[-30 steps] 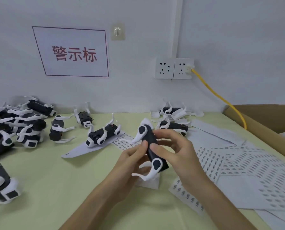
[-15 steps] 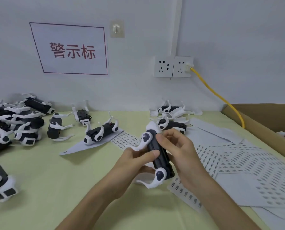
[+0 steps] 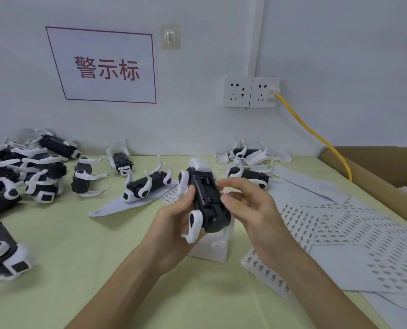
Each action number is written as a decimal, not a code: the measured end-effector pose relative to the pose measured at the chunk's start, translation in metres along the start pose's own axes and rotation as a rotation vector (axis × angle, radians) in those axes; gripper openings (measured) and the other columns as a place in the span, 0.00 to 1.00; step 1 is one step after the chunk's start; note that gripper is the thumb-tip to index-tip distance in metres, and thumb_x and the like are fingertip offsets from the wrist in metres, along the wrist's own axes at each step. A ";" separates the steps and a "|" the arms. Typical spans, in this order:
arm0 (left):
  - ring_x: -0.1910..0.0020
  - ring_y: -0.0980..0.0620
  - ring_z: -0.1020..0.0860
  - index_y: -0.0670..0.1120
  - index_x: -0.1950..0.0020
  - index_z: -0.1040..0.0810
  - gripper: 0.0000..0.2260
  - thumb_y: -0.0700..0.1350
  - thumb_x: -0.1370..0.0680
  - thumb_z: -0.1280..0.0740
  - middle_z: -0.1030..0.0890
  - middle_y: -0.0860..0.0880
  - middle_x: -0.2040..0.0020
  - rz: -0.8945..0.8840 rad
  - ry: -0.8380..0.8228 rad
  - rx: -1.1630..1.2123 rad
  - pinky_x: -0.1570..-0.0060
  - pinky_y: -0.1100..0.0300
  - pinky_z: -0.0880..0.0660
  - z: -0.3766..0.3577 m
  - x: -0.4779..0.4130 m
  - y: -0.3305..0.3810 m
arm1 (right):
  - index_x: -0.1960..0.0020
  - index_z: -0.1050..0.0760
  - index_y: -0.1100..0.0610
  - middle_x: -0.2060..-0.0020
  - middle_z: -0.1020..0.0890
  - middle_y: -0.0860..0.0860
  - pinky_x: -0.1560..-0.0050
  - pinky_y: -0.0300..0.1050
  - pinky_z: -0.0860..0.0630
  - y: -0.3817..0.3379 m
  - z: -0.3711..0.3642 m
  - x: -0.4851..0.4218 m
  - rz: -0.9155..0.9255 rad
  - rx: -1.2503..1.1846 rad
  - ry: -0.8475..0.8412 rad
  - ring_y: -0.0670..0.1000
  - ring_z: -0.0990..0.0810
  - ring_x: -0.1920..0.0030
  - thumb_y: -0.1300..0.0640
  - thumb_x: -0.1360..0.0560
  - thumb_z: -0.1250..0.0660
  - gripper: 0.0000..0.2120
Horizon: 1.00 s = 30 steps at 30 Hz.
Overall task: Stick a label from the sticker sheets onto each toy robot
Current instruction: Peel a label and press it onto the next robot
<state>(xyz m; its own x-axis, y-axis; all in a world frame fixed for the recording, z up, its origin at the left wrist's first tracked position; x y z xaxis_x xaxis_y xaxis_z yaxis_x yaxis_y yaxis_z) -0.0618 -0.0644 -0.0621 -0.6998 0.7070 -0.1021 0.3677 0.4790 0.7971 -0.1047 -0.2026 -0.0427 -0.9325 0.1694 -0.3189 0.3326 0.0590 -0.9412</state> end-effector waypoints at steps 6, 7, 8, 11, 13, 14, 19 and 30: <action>0.43 0.46 0.19 0.51 0.22 0.29 0.28 0.51 0.22 0.31 0.18 0.43 0.43 -0.137 0.170 0.142 0.44 0.55 0.18 0.010 -0.002 0.008 | 0.49 0.16 0.47 0.49 0.15 0.45 0.52 0.40 0.23 0.002 0.005 -0.001 0.007 0.133 0.075 0.47 0.18 0.51 0.54 0.26 0.26 0.06; 0.50 0.48 0.19 0.54 0.26 0.25 0.23 0.50 0.22 0.31 0.17 0.45 0.51 -0.187 0.175 0.182 0.48 0.57 0.17 0.012 -0.003 0.013 | 0.51 0.17 0.47 0.52 0.15 0.43 0.54 0.36 0.24 0.004 0.011 -0.002 0.003 0.225 0.126 0.44 0.18 0.53 0.55 0.25 0.26 0.04; 0.57 0.51 0.20 0.57 0.33 0.21 0.16 0.50 0.21 0.31 0.18 0.47 0.60 -0.223 0.199 0.207 0.51 0.59 0.17 0.019 -0.004 0.017 | 0.52 0.17 0.46 0.55 0.15 0.43 0.57 0.34 0.26 0.007 0.018 -0.004 -0.015 0.352 0.173 0.42 0.18 0.55 0.54 0.24 0.26 0.03; 0.56 0.52 0.27 0.53 0.28 0.24 0.25 0.52 0.24 0.27 0.24 0.50 0.62 -0.273 0.390 0.212 0.42 0.60 0.21 0.036 -0.002 0.026 | 0.51 0.21 0.44 0.62 0.18 0.45 0.62 0.36 0.28 0.019 0.032 -0.005 -0.166 0.787 0.209 0.41 0.21 0.63 0.45 0.24 0.28 0.05; 0.53 0.51 0.25 0.51 0.35 0.23 0.25 0.54 0.29 0.24 0.22 0.50 0.61 -0.297 0.463 0.199 0.47 0.60 0.19 0.044 -0.001 0.030 | 0.48 0.24 0.43 0.62 0.19 0.44 0.60 0.40 0.27 0.028 0.030 -0.001 -0.240 0.939 0.169 0.41 0.21 0.62 0.37 0.27 0.29 0.13; 0.54 0.50 0.23 0.50 0.39 0.20 0.23 0.54 0.32 0.23 0.20 0.50 0.60 -0.294 0.476 0.199 0.50 0.59 0.18 0.046 -0.001 0.029 | 0.45 0.25 0.42 0.60 0.20 0.43 0.57 0.42 0.27 0.031 0.026 0.000 -0.231 0.996 0.156 0.42 0.21 0.59 0.33 0.28 0.30 0.18; 0.58 0.48 0.20 0.53 0.27 0.23 0.35 0.60 0.33 0.23 0.21 0.46 0.45 -0.185 0.537 0.131 0.58 0.59 0.20 0.050 0.000 0.021 | 0.26 0.33 0.39 0.32 0.31 0.41 0.32 0.49 0.39 0.048 -0.007 0.003 -0.130 1.235 -0.104 0.47 0.34 0.31 0.30 0.25 0.38 0.30; 0.42 0.40 0.19 0.50 0.59 0.12 0.15 0.61 0.26 0.28 0.15 0.44 0.47 -0.040 0.412 0.076 0.34 0.39 0.28 0.050 -0.002 0.020 | 0.28 0.33 0.43 0.30 0.31 0.39 0.27 0.49 0.44 0.043 0.014 -0.001 -0.250 1.145 -0.100 0.45 0.33 0.28 0.45 0.22 0.35 0.23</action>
<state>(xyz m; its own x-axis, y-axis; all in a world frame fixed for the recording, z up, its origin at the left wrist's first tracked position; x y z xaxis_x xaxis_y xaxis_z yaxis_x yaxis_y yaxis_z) -0.0226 -0.0297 -0.0759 -0.8954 0.4269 0.1265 0.3682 0.5499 0.7497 -0.0920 -0.2141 -0.0841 -0.9777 0.1979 -0.0704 -0.1345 -0.8473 -0.5139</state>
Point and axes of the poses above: each hand's wrist, its own x-axis away from the middle knuckle, its own z-axis out of the back of the hand, y = z × x, the point moved 5 cm from there along -x, towards the middle knuckle
